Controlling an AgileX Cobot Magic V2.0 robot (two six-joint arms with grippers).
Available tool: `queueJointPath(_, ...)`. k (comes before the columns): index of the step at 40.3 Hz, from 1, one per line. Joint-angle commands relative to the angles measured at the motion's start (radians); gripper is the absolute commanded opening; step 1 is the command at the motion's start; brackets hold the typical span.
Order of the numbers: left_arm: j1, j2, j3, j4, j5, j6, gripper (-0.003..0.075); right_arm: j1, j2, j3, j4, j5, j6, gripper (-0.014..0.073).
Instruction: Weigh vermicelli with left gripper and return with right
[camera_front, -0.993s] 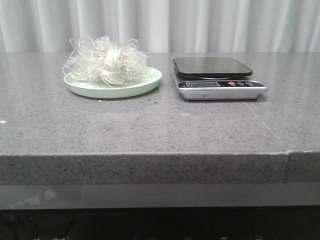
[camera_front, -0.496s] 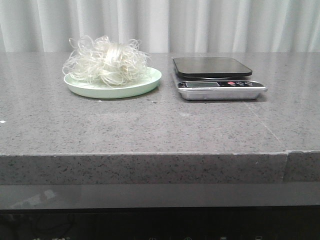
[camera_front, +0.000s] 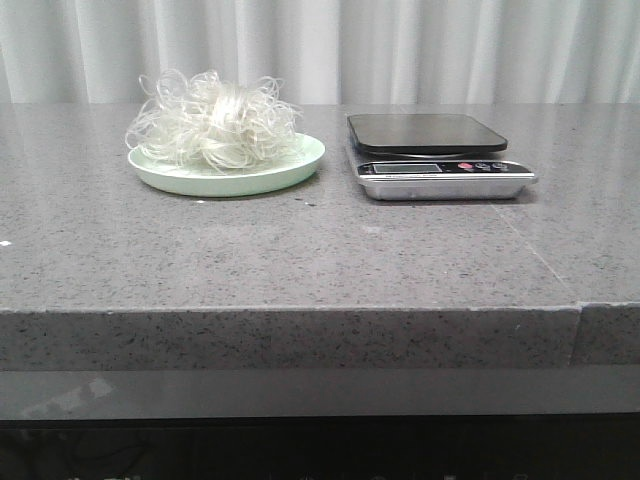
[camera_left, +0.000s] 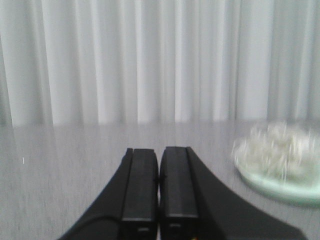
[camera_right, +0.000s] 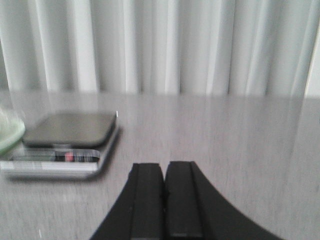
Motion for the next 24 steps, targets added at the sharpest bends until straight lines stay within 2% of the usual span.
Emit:
queueJointPath(1,0.001,0.039,-0.159,-0.001,0.021,-0.008,0.0155,0.002,0.023,-0.133,0.003,-0.018,-0.003,0.0140)
queueJointPath(13,0.001,0.295,-0.508,-0.003,0.303,-0.008,0.0155,0.002,0.273,-0.476,0.003,0.243,-0.003,0.0140)
queueJointPath(17,0.001,0.367,-0.565,-0.005,0.367,-0.008,0.0155,0.002,0.359,-0.544,0.003,0.345,-0.003,0.0140)
queueJointPath(24,0.001,0.443,-0.558,-0.005,0.436,-0.008,0.0155,0.002,0.466,-0.546,0.003,0.403,-0.003,0.0140)
